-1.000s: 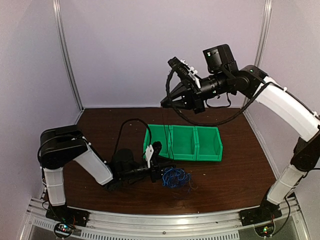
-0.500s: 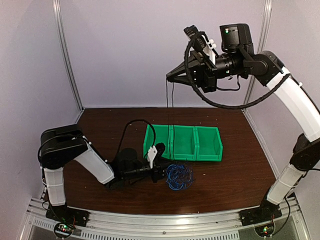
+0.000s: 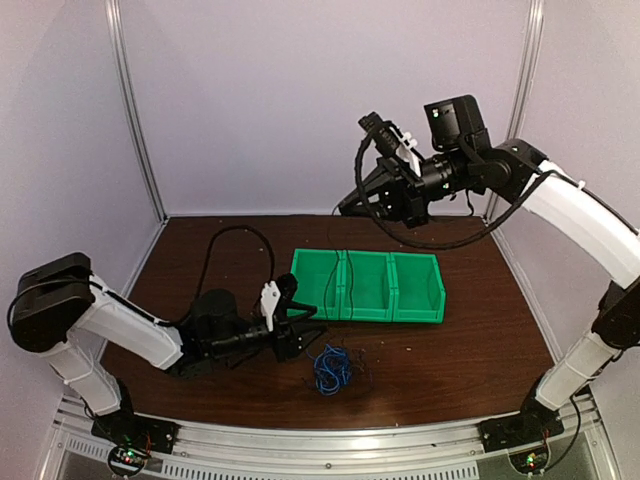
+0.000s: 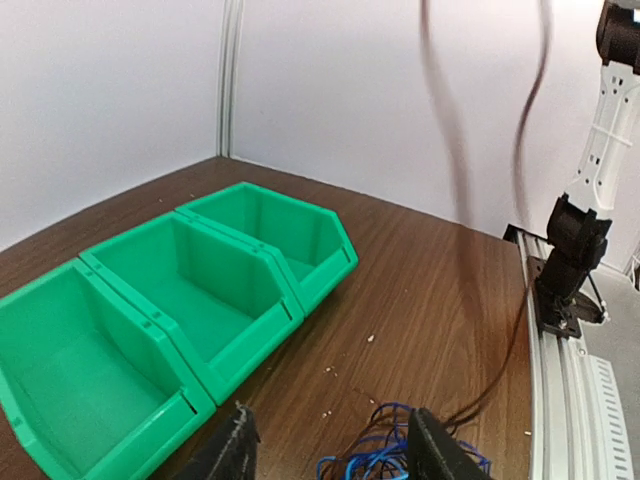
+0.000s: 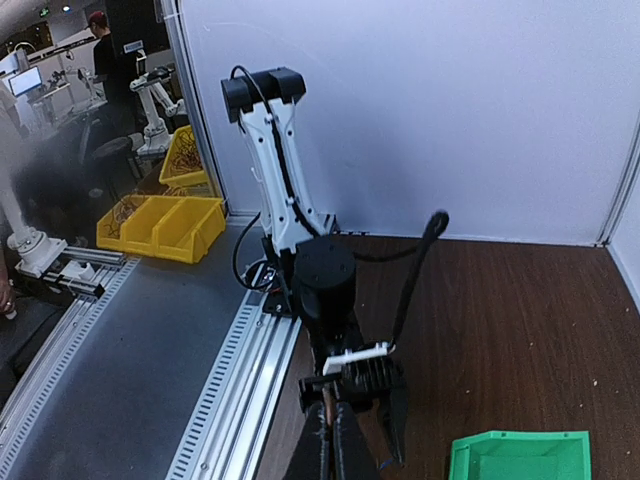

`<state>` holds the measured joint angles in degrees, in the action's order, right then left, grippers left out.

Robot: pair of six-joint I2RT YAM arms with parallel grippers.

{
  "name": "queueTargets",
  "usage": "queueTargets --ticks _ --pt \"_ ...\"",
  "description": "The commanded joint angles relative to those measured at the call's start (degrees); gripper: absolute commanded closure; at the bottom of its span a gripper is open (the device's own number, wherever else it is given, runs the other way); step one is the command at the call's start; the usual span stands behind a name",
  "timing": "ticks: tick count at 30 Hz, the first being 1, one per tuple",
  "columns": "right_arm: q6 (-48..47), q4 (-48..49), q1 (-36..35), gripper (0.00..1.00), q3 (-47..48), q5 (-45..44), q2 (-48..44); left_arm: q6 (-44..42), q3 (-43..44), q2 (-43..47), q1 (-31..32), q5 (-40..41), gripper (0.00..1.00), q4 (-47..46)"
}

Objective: Untangle the cables

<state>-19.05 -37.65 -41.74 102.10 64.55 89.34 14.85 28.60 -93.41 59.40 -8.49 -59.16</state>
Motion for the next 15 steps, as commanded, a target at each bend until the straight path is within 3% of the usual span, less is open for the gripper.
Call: queueTargets --ticks 1,4,7,15 --pt "2.1 5.9 -0.8 1.00 -7.4 -0.3 -2.1 -0.6 -3.0 9.7 0.7 6.2 0.45 9.0" --pt "2.6 7.8 -1.0 1.00 -9.0 -1.9 -1.4 0.5 -4.9 15.2 1.6 10.0 0.41 16.4" --pt "3.3 9.2 -1.0 1.00 -8.5 -3.9 -0.1 0.8 -5.9 18.2 3.4 9.1 0.42 20.5" --pt "4.5 10.3 -1.0 1.00 -4.8 -6.3 3.1 -0.1 -2.8 14.2 9.9 6.6 0.54 27.8"
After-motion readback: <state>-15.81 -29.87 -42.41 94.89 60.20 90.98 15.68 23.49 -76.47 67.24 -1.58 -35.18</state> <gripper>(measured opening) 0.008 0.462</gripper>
